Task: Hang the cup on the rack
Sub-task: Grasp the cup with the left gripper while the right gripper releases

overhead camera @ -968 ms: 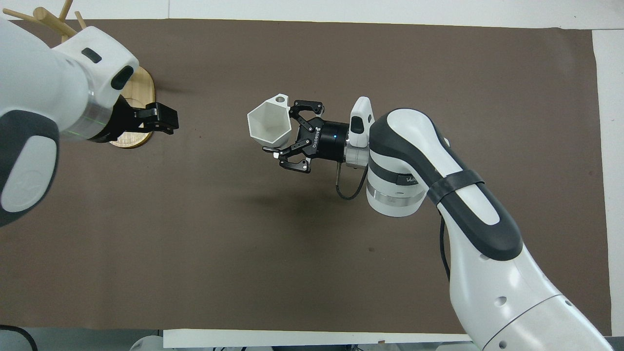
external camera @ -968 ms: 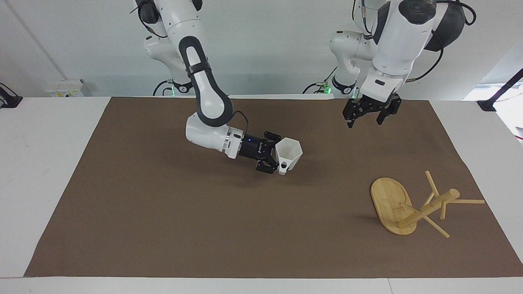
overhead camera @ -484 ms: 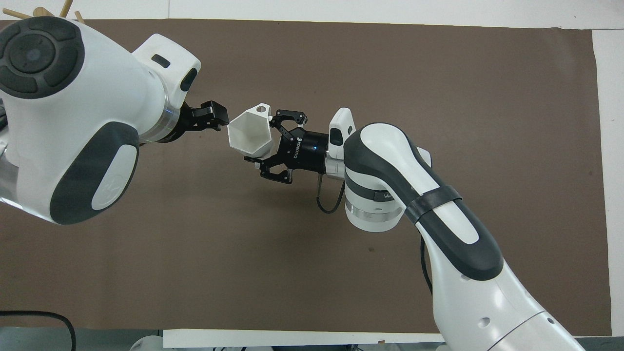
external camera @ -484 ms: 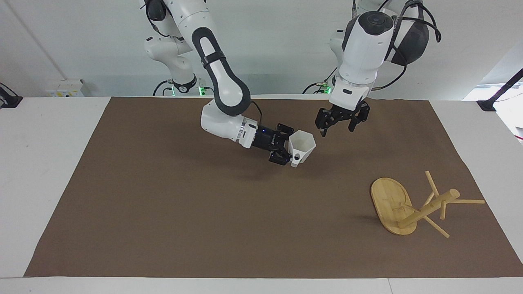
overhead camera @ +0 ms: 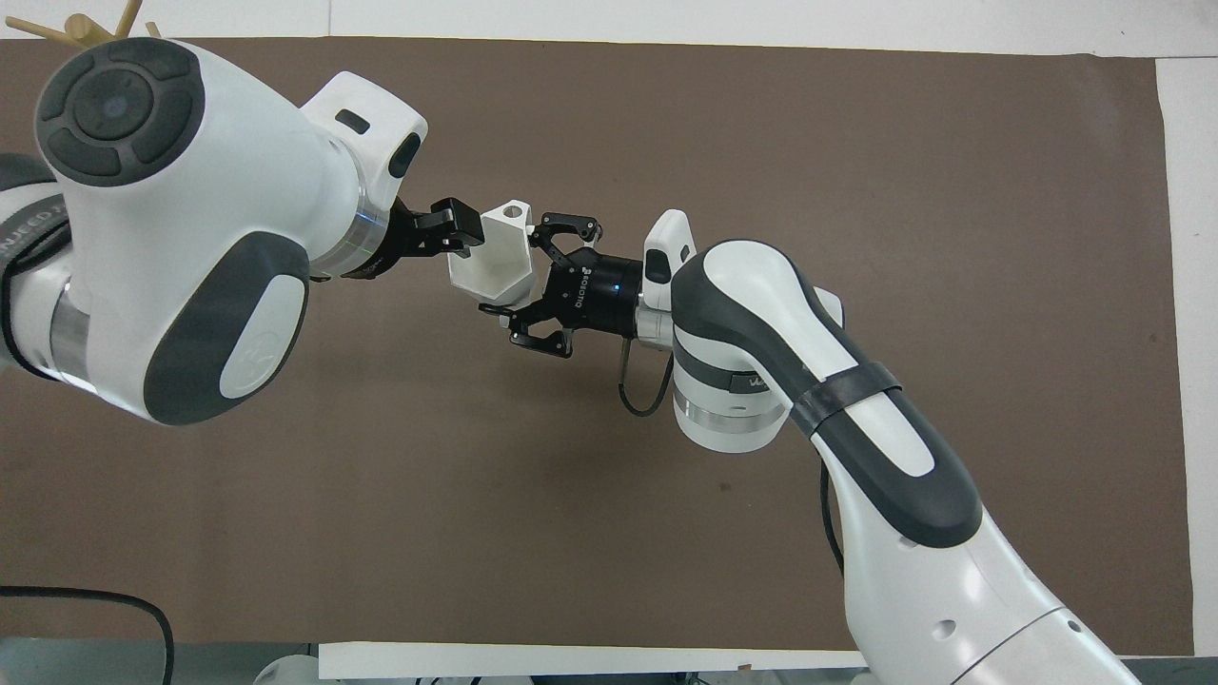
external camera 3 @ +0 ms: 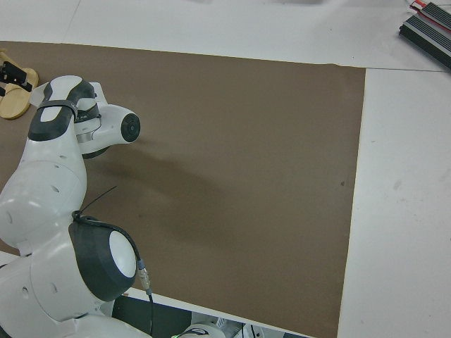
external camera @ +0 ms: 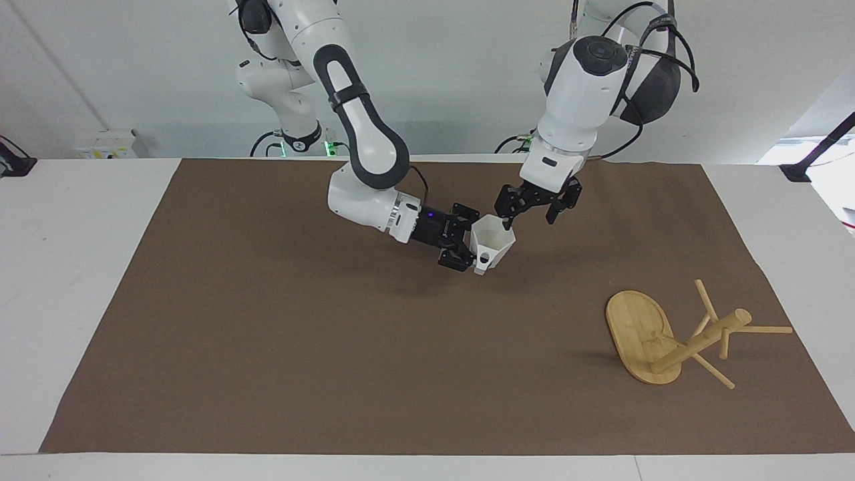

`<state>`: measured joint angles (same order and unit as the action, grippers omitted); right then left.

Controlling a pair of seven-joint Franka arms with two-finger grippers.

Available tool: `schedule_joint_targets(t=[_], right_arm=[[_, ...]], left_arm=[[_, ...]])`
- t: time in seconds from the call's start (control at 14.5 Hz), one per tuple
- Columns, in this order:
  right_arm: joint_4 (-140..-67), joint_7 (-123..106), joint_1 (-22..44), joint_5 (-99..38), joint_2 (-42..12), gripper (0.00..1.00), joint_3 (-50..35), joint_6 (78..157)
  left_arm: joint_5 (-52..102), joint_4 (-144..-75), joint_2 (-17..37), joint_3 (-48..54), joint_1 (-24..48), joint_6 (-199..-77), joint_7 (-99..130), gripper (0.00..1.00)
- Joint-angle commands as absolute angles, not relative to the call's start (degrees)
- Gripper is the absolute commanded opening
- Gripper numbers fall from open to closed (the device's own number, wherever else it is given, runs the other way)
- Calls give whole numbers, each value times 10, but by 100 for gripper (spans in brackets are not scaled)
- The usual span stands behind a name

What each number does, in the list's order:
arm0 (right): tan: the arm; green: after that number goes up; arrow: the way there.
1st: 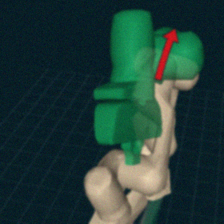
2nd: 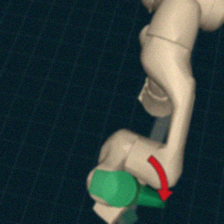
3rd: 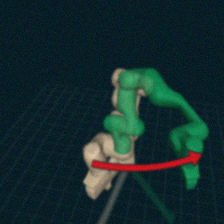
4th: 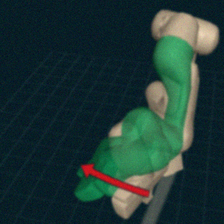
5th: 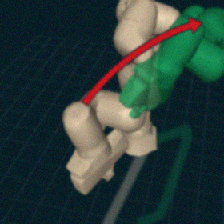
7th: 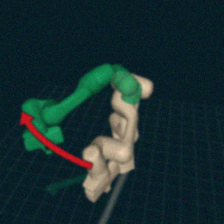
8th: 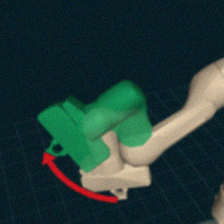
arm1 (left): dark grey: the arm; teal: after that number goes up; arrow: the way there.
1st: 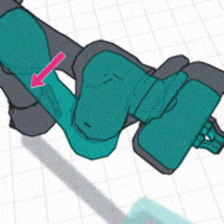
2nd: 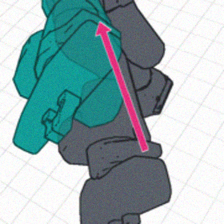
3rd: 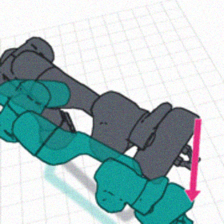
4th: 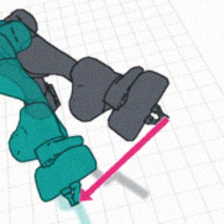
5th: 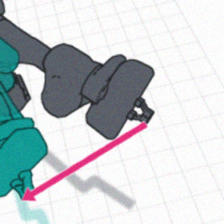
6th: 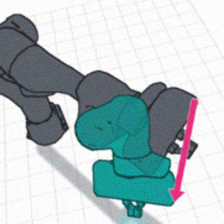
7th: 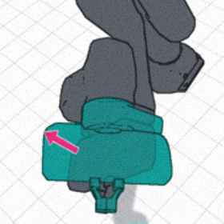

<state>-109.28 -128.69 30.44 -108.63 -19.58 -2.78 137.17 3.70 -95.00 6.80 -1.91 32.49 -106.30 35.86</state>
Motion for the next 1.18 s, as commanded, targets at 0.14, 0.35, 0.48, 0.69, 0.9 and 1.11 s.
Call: schedule_joint_targets(t=[0.14, 0.35, 0.48, 0.69, 0.9, 1.11], right_arm=[[-1092, -1295, 307, -1097, -193, 43, -28, 1379], [-1092, -1295, 307, -1097, -193, 43, -28, 1380], [-1092, -1295, 307, -1097, -194, 43, -28, 1380], [-1092, -1295, 307, -1097, -194, 43, -28, 1380], [-1088, -1295, 307, -1097, -194, 44, -28, 1381], [-1089, -1293, 305, -1097, -195, 51, -28, 1380]], left_arm=[[64, -981, 76, -26, 333, -1107, 360, 73], [87, -982, 77, -26, 331, -1107, 360, 37], [91, -983, 76, -27, 333, -1107, 366, 14], [95, -988, 76, -26, 333, -1112, 399, 0], [95, -988, 76, -27, 334, -1115, 402, 0], [95, -987, 76, -27, 334, -1115, 403, 0]])
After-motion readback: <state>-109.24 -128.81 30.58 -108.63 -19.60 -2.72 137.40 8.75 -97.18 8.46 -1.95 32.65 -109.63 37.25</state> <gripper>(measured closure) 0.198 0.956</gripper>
